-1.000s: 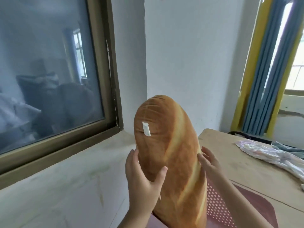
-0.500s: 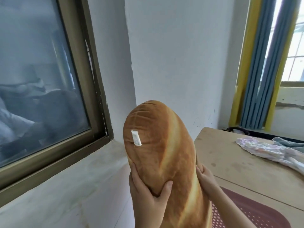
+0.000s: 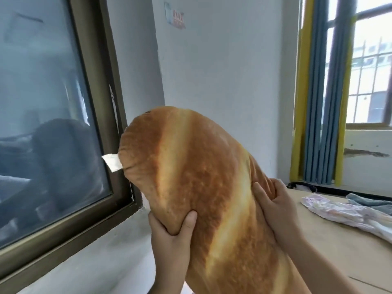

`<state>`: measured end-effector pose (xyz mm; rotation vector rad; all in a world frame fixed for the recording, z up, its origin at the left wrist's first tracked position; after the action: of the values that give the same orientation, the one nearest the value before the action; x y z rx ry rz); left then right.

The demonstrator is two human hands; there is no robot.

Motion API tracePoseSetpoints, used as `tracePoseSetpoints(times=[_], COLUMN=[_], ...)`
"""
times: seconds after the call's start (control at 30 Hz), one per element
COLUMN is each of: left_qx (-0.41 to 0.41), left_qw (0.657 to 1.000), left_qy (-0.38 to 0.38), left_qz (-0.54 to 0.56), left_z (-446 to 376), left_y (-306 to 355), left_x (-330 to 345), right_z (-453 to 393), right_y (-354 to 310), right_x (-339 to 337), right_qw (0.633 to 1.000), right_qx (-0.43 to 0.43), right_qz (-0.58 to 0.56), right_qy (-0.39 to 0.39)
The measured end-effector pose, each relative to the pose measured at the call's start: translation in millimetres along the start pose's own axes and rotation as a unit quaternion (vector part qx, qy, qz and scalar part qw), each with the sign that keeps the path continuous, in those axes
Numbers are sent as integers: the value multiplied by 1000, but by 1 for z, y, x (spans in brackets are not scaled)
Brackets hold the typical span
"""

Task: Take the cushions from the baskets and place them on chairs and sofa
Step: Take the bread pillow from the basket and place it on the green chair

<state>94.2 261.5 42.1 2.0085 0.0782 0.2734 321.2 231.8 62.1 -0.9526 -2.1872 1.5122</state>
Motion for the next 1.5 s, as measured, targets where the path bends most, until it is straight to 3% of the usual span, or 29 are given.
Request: tracePoseSetpoints(times=[0.2,0.3,0.47,0.53,0.6,0.7,0.8,0.93,1.0,1.07,1.13,1.33,1.5], left_qx=[-47,-85,-120,-97,-48,151,276,348,369,378,378,219,67], left_qw=[989,965,930,938,965,957,901,824,750,654,578,488,396], left_qy=[-33,-105,-232,-242,-205,-223,-324,-446,-546,-650,-712,-844,-916], left_qz=[138,226,259,229,158,111,82,-8,-44,-82,-122,-36,15], left_z=[-33,-46,-40,-32,-22,9,47,86,111,144,179,299,409], left_y=[29,46,55,55,58,92,125,143,140,132,118,57,6], left_x=[-12,-16,-20,-22,-29,-40,-27,-4,10,22,29,11,-39], right_z=[12,29,86,114,147,203,262,329,359,386,411,492,577], right_y=[-108,-153,-201,-211,-211,-207,-207,-195,-180,-167,-158,-145,-121], right_x=[-7,-5,-18,-31,-48,-74,-91,-108,-118,-125,-128,-132,-149], right_qw=[982,959,914,893,875,842,813,811,804,801,793,737,706], right_qx=[-143,-197,-221,-214,-189,-164,-150,-132,-115,-94,-77,-36,93], right_qz=[84,134,225,265,297,346,396,430,448,457,479,568,605], right_qy=[95,151,256,296,333,381,399,374,373,373,368,364,357])
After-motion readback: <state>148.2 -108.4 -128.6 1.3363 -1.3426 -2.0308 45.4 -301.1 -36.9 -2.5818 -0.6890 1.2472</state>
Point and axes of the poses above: each hand's wrist, its own z-axis away from the middle knuckle, its own x-axis out of the palm, y = z × x, the point moved 6 cm from there along -z, towards the middle knuckle, and after that the axes turned 4 degrees about x, right-handed, at the moved point
